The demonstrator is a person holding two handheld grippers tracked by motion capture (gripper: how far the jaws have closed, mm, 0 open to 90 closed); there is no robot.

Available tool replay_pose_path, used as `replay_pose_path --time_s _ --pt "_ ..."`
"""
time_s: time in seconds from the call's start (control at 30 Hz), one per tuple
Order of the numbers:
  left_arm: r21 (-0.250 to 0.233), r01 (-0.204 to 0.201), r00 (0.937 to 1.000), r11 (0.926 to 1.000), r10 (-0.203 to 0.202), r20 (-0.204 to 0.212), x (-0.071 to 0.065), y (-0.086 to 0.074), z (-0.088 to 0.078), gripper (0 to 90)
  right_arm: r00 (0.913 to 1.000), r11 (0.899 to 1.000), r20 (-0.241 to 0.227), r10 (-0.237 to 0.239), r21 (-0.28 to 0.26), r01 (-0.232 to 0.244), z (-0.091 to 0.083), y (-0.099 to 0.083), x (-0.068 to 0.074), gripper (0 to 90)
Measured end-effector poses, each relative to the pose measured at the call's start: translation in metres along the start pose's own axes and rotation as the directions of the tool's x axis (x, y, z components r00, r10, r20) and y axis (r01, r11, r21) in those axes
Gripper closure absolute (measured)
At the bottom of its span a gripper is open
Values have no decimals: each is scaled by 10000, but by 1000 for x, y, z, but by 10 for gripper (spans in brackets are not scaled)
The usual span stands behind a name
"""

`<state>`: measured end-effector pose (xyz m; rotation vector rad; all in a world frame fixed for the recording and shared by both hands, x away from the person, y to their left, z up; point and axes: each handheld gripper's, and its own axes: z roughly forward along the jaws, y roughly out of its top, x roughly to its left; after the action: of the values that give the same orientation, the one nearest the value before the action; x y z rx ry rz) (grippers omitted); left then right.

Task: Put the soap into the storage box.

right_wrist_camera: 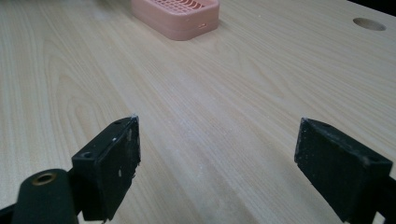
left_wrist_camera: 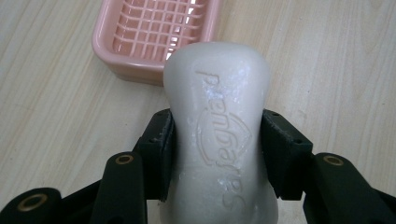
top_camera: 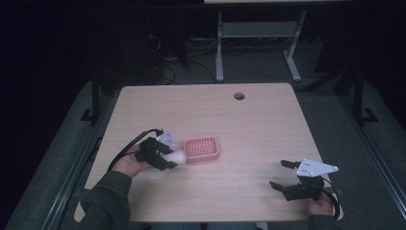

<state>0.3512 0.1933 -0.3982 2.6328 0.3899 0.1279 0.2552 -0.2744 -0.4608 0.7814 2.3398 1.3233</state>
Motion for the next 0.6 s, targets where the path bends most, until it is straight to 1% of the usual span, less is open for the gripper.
replay_pose_path --time_s 0.1,0.13,0.17,0.27,0.4,0.6 --pt "-44 -86 9999 10000 86 -58 3 4 0 492 10000 10000 11 7 -46 -7 0 0 0 136" --pt "-31 -14 10000 10000 14 -28 2 5 0 491 10000 10000 21 5 -47 -5 0 0 0 136" --pt "-60 -70 9999 10000 69 -106 3 6 1 492 10000 10000 38 1 -50 -1 0 0 0 136" --pt "-98 -46 10000 9999 45 -51 4 7 1 491 10000 10000 48 7 -56 -7 -1 0 0 136" --pt "-21 2 10000 10000 -2 -45 6 9 3 492 10000 10000 35 13 -72 -12 -1 1 0 136" --pt "43 -119 9999 9999 119 -124 9 16 3 491 10000 10000 8 -7 -65 7 0 1 0 136"
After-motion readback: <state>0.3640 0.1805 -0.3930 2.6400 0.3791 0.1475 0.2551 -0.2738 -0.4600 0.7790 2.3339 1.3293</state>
